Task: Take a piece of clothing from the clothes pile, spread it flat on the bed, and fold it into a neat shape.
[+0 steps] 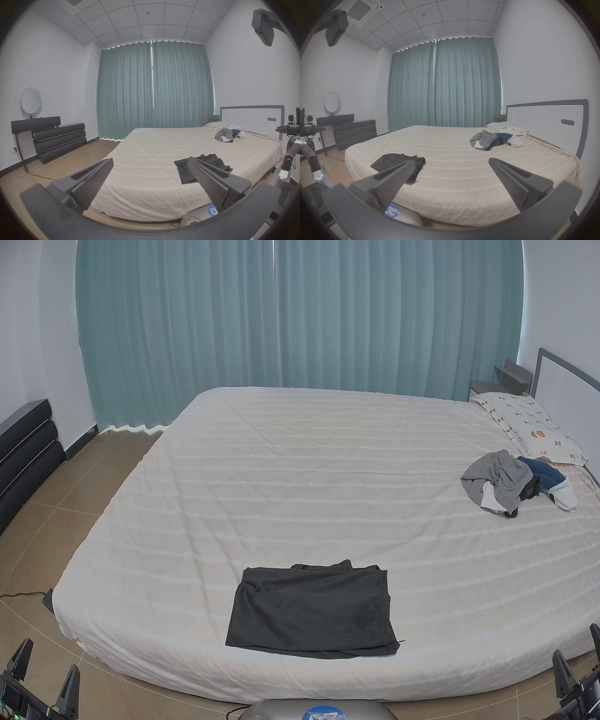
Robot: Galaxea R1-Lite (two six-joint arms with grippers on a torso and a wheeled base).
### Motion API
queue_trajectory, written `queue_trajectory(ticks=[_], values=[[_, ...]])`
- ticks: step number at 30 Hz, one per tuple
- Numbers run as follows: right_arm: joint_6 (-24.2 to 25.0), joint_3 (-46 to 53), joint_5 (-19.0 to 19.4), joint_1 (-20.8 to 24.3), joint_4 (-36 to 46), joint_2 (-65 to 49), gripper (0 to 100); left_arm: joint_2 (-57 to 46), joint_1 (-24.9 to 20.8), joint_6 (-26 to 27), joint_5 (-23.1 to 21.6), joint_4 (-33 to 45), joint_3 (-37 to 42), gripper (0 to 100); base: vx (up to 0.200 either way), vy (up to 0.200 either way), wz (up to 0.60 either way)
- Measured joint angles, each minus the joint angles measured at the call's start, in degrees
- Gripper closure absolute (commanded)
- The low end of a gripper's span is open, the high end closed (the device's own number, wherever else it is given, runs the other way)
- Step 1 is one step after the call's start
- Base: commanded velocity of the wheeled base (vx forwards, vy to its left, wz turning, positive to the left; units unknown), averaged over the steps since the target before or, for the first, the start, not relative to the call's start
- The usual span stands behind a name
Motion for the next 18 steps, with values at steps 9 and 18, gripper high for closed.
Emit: queue_trajectory(ticks=[9, 18], values=[[0.11, 0.00, 0.00, 0.00, 0.07, 0.00, 0, 0.04, 0.00, -0.11, 0.11, -0.11, 0.00, 0, 0.000, 0.000, 0.00], [0.11, 0.00, 0.00, 0.00, 0.07, 0.02, 0, 0.04, 0.00, -0.15, 0.13, -0.11, 0.00, 0, 0.000, 0.000, 0.00]])
